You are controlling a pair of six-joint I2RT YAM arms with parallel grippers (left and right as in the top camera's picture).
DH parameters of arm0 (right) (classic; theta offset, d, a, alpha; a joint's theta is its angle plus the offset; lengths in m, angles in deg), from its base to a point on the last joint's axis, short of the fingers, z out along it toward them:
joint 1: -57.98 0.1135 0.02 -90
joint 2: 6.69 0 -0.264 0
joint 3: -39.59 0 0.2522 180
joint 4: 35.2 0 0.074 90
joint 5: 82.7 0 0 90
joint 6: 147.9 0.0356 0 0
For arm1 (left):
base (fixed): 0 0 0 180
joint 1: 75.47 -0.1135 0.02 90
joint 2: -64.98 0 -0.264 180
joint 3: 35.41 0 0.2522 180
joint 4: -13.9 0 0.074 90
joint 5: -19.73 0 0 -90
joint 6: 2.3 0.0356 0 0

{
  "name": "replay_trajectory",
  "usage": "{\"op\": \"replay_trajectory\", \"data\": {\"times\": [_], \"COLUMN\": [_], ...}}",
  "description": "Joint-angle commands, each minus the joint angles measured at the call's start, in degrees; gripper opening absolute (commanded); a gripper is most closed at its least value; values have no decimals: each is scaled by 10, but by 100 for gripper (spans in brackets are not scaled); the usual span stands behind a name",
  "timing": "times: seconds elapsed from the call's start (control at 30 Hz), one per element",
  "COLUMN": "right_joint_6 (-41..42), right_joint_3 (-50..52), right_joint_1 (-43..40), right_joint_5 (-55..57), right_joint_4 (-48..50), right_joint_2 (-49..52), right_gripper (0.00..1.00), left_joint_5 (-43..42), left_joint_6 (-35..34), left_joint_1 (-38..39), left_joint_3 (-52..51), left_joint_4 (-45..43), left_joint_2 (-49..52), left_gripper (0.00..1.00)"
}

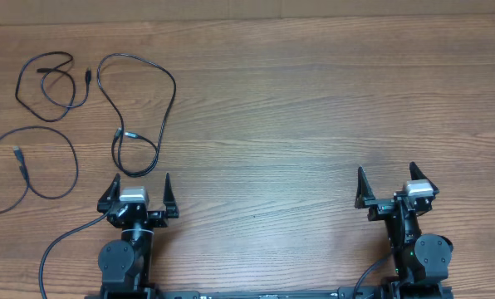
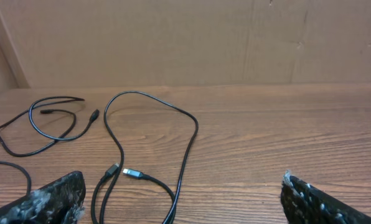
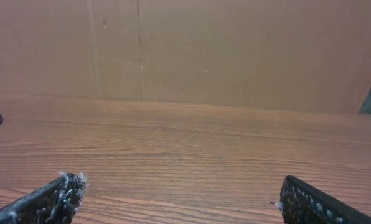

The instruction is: Untangle cables

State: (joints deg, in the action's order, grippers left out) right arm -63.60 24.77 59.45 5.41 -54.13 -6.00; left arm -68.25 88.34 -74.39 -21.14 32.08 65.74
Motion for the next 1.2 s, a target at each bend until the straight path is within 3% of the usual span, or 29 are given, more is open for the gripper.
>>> {"op": "replay_trajectory", "data": {"times": [0.0, 1.17], "right_joint_6": [-3, 26], "right_joint_3": [6, 6], "right_joint_1": [-3, -2], "right_joint_5": [8, 12], "right_joint_4": [1, 3], "right_joint_2": [-5, -5], "right_gripper": [100, 100], "left_joint_5": [5, 5], "left_joint_6": [11, 11], "left_joint_1": [-3, -3], "left_joint_3": [-2, -2], "left_joint_4": [-1, -1], "left_joint_2": [-5, -5], "left_gripper": [100, 100]}}
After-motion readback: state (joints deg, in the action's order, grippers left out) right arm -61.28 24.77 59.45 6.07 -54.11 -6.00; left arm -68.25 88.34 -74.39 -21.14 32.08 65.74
